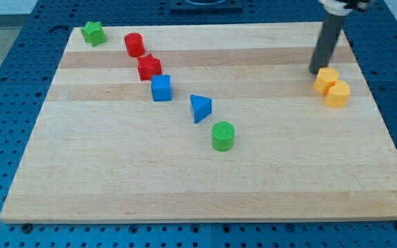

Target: Move the yellow hexagon slightly left

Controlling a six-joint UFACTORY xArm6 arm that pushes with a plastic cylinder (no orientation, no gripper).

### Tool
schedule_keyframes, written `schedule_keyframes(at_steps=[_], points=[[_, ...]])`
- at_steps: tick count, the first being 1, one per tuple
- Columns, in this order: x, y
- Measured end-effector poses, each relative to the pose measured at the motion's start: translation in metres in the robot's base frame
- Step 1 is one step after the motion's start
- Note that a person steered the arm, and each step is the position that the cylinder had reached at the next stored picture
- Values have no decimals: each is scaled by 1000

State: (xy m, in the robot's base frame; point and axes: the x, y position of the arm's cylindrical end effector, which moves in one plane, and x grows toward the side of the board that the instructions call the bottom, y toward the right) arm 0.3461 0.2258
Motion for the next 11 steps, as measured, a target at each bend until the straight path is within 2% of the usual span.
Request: schedule_keyframes(at_steps=[1, 2, 3, 4, 6, 8, 9, 11], points=[[27, 8], [25, 8], [5, 12], [2, 35], [54, 23], [127, -46], [137, -48], [108, -44]])
